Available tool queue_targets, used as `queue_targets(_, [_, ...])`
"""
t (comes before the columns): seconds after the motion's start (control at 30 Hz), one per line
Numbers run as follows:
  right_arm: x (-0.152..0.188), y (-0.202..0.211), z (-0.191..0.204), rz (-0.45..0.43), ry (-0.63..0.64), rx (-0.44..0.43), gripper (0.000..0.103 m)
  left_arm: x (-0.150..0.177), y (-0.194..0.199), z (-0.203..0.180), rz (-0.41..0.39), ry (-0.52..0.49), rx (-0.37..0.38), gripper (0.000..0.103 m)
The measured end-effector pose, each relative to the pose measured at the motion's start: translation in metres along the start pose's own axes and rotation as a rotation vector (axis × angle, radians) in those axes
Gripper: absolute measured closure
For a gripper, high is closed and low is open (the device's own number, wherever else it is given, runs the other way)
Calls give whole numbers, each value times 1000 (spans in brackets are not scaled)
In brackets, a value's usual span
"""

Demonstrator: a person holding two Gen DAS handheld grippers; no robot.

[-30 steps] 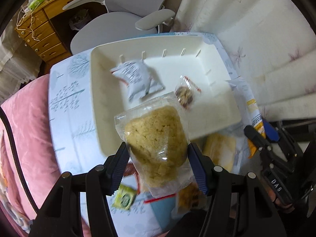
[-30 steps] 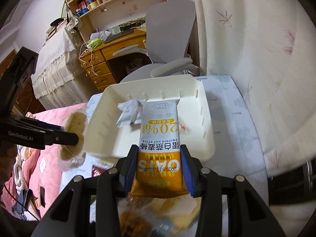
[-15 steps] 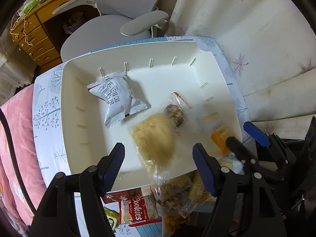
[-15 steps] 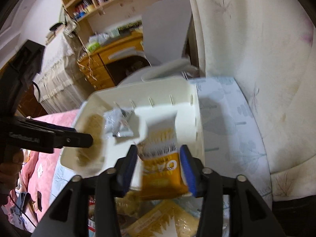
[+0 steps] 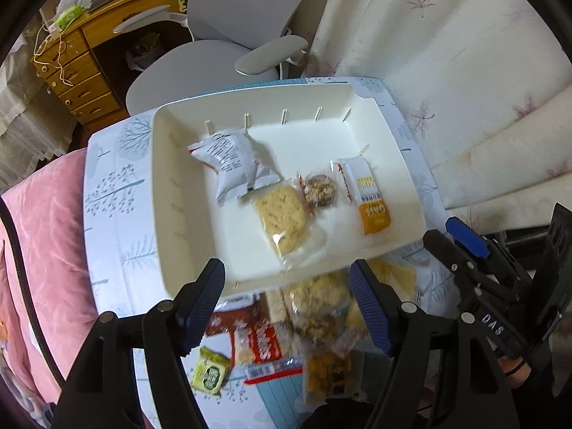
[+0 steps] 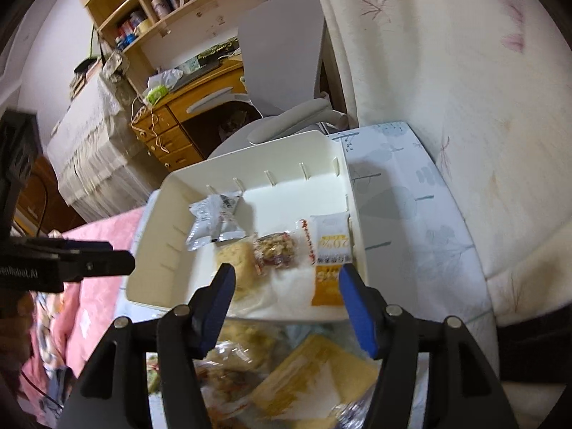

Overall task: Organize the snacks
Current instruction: 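Carry cookie bag and OATS bar into the white tray and release both, then grasp the green wrapped snack with the left tool while the right tool grasps the yellow puff bag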

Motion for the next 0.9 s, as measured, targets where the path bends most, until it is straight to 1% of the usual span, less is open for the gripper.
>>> queue_targets(0.17, [23, 21, 8, -24, -78, 0, 42, 35, 20, 9, -24, -39, 5, 32])
queue_targets(0.23, [36, 32, 12, -41, -125, -1, 42, 54, 31, 14, -38, -56, 7, 32])
queue_targets(0.37, [63, 51, 22, -69, -198, 26, 42, 91, 48, 27, -56, -94, 25, 32])
queue_targets(0.5, [90, 70, 35, -100, -250, 59, 42, 123, 56, 42, -65, -124, 26, 32])
queue_targets(0.7, [130, 89, 59, -145, -318, 65, 42, 165, 57, 63, -68, -158, 35, 32])
queue_targets(0.9, [175, 87, 84, -143, -352, 88, 42, 201, 42, 79, -50, -195, 20, 32])
Point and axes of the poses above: each gripper's, at about its wrist camera, not at the fingertips, and y roughly against the way its jaws point, z to its left, x to its underside, the point moved 10 cm from there along -y, roughly the way its jaws point, and after that the axes turned 14 degrees about z, right-handed, at the moved point
